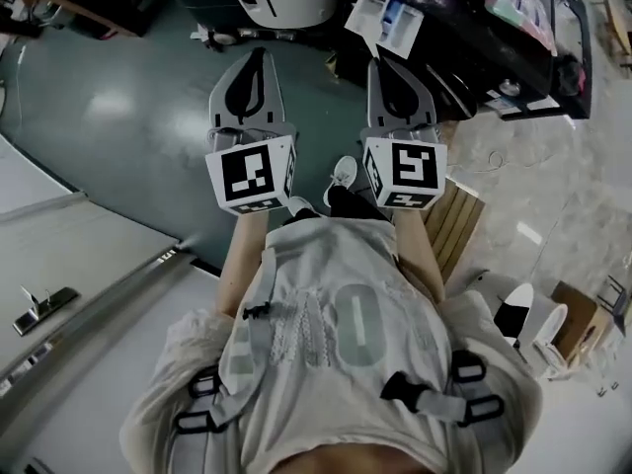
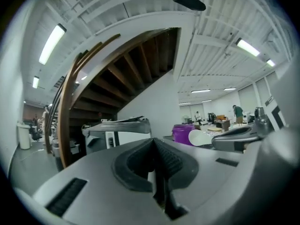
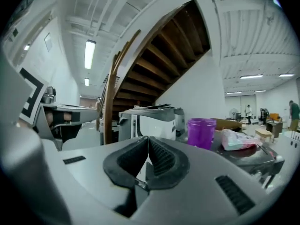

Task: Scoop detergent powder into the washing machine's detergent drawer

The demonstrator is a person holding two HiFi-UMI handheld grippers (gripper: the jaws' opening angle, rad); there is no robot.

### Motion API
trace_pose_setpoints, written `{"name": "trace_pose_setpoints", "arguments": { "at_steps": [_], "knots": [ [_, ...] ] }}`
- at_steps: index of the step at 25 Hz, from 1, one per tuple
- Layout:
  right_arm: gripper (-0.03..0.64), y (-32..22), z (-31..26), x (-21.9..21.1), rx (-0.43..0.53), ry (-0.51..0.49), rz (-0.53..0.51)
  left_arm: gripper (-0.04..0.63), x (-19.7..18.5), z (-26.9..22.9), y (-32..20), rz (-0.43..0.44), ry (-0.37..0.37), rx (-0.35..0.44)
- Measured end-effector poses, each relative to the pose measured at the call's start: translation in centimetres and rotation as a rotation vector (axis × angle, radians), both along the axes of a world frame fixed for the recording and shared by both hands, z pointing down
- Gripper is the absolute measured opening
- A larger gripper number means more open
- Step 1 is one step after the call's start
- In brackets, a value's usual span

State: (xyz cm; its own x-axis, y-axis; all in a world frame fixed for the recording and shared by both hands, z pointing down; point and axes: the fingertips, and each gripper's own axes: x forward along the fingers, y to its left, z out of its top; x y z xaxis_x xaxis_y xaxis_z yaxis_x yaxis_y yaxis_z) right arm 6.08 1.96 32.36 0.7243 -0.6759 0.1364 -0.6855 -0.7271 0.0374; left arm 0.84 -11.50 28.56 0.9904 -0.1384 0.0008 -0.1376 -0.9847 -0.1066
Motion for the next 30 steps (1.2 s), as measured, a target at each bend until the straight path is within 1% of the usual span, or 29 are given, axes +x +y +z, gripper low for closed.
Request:
{"name": "trace_pose_setpoints", "arguments": {
  "at_steps": [6,11,15,21,25,30],
  "knots": [
    [0.012,7.4,0.1,4.6,0.003,-0.019,0.125,0.021,6.8,-0.2,6.9,0.132,0.005,-0.002],
    [0.012,11.7,0.2,6.6,0.013,-0.029,0.200,0.021,10.5,-0.1,10.9,0.208,-0.013,0.005],
    [0.012,14.2,0.6,7.4,0.032,-0.046,0.249,0.021,12.2,-0.3,13.1,0.245,-0.024,0.015],
    [0.012,16.3,0.8,8.2,0.059,-0.059,0.299,0.021,13.9,-1.5,15.0,0.281,0.004,0.033],
    [0.012,16.7,0.4,8.7,0.062,-0.048,0.327,0.021,14.7,-1.6,15.5,0.308,0.009,0.033],
    [0.012,15.8,0.5,9.6,0.049,-0.046,0.340,0.021,16.1,-1.1,15.3,0.339,0.006,0.022]
  ]
}}
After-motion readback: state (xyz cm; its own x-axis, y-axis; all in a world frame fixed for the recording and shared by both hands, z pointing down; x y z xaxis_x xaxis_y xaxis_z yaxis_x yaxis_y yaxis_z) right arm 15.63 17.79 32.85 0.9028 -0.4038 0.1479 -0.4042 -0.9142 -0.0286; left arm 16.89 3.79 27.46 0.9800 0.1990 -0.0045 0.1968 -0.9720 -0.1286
